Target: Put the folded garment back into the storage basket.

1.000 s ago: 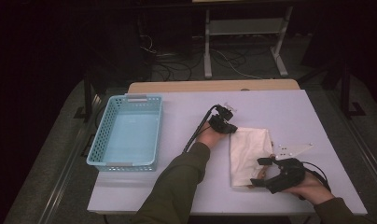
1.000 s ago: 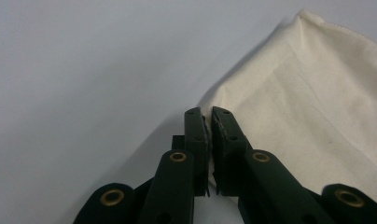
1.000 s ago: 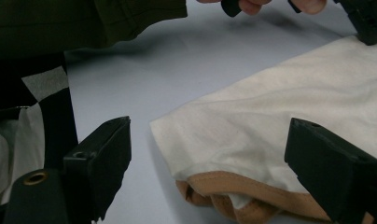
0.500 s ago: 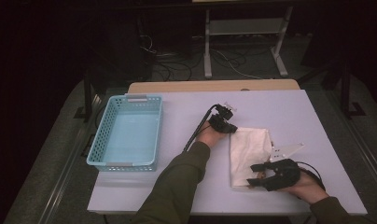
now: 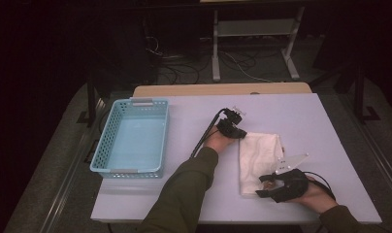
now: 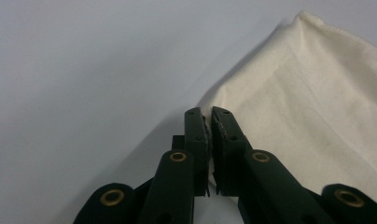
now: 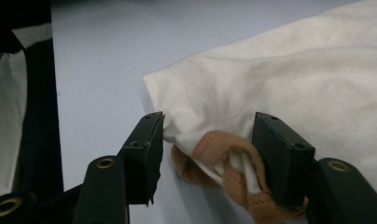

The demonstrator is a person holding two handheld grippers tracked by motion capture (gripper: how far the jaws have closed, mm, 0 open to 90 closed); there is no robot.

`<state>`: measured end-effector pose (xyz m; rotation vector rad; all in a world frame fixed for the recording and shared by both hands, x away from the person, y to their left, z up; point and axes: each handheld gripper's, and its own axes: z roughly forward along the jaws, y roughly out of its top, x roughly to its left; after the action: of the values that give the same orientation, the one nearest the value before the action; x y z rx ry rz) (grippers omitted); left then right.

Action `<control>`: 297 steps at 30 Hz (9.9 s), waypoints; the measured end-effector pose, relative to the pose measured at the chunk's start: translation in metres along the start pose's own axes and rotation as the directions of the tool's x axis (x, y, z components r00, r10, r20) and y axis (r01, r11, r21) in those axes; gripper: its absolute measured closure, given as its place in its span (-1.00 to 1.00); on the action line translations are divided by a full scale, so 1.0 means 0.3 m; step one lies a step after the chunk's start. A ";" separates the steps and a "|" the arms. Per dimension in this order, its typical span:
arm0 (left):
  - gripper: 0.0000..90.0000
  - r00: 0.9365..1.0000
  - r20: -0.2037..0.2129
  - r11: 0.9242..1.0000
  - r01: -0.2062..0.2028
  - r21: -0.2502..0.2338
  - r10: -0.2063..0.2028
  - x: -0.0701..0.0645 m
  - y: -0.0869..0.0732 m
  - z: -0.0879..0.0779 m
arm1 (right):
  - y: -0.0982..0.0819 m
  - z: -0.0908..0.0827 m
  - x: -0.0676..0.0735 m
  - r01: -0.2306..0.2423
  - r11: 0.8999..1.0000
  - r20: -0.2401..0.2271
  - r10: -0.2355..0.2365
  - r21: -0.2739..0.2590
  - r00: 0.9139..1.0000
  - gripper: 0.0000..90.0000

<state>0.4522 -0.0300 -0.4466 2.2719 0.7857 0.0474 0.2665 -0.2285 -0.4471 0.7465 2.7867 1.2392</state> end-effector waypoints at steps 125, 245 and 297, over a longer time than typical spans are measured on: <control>0.91 0.947 0.223 0.947 -0.166 -0.273 0.230 -0.256 0.059 -0.330 | 0.161 -0.144 -0.182 -0.165 0.967 0.090 0.186 -0.196 0.978 0.72; 0.91 0.984 -0.155 0.906 0.015 -0.424 -0.089 0.284 -0.320 -1.185 | 1.093 0.407 0.085 0.090 0.984 -0.115 -0.108 -0.152 0.987 0.72; 0.91 0.931 -0.225 0.904 0.184 -0.386 -0.286 0.472 -0.519 -1.041 | 1.065 0.704 0.139 0.113 0.993 -0.148 -0.115 -0.023 0.982 0.71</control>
<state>0.4069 0.3292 -0.3427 1.8288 1.1007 0.3742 0.4040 0.1209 -0.3606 0.5046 2.8855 1.3461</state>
